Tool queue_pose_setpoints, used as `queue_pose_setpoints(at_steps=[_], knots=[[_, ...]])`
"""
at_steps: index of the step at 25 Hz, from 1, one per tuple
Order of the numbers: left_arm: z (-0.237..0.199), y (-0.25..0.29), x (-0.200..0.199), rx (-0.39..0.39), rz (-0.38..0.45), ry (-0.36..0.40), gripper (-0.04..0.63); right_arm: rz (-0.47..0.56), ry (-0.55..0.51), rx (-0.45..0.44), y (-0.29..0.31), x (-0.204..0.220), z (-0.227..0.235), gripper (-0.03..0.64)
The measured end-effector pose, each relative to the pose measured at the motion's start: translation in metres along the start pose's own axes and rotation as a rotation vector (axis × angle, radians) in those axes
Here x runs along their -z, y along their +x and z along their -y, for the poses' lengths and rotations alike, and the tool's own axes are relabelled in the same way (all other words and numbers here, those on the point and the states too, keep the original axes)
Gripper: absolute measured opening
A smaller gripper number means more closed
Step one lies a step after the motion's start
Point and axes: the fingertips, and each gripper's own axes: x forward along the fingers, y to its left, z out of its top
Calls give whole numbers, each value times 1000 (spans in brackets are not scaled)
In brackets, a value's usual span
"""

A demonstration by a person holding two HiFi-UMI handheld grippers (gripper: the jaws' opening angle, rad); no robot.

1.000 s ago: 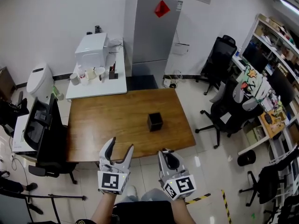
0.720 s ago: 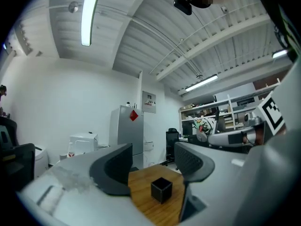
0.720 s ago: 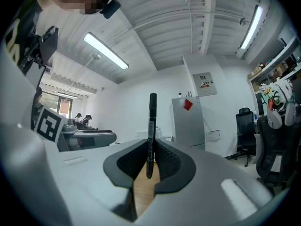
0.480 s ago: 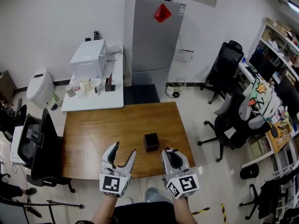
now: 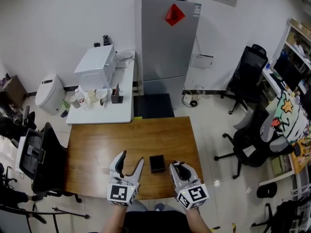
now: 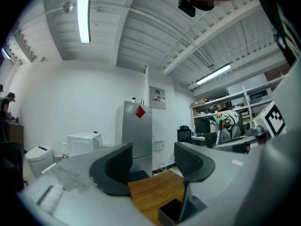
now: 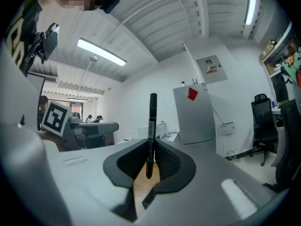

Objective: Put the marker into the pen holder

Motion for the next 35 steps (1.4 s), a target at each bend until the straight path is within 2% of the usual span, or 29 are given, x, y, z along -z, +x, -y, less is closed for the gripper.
queue_pose_setpoints(at_steps=[5, 11, 21, 27, 35], knots=[[-17, 18, 14, 19, -54, 15, 278, -61, 2, -2, 17, 29, 12, 49], [-32, 33, 19, 26, -61, -3, 278, -139, -4, 5, 44, 60, 34, 49], [-56, 25, 37, 25, -107, -26, 278, -258, -28, -80, 120, 139, 50, 49], [-60, 20, 39, 28, -114, -29, 278, -344, -29, -78, 122, 181, 49, 49], [-64, 20, 39, 36, -117, -34, 278, -402, -12, -22, 109, 211, 49, 49]])
